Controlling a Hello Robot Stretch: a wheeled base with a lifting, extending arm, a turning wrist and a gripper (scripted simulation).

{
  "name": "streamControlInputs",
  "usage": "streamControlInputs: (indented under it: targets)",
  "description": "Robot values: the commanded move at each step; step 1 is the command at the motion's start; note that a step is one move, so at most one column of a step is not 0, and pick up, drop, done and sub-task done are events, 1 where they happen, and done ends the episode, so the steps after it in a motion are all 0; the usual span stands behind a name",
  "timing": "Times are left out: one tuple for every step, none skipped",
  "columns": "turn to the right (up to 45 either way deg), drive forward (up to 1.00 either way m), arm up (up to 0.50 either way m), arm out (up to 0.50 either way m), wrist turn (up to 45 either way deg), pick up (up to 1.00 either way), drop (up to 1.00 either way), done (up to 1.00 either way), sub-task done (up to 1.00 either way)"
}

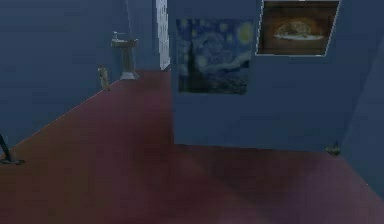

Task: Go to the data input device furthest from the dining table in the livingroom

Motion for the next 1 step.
streamControlInputs:
  targets:
    - [-12.0,0.0,0.0,0.0,0.0,0.0,0.0,0.0,0.0]
